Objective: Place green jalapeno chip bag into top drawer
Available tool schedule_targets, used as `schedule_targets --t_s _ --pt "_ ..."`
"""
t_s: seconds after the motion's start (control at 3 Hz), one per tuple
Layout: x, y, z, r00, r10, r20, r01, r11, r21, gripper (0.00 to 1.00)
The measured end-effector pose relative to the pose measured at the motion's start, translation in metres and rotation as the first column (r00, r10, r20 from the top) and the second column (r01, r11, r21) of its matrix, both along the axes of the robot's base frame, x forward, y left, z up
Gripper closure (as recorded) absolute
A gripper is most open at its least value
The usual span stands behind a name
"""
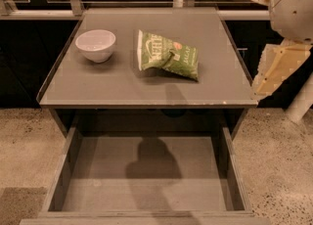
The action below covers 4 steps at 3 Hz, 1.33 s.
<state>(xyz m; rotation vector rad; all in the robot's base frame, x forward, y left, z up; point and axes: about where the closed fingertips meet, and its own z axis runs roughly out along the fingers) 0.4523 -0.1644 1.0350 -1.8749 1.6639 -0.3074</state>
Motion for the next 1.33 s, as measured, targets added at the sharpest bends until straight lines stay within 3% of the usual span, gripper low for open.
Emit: schedule_targets --t_s 0.33,1.33 --pt "0.002 0.002 0.004 1.0000 0.005 0.008 -0.005 1.000 0.005 0.00" --pt "0.091 0.021 -0.027 0.9985 0.046 -0.029 -0.041 0.985 0.166 0.00"
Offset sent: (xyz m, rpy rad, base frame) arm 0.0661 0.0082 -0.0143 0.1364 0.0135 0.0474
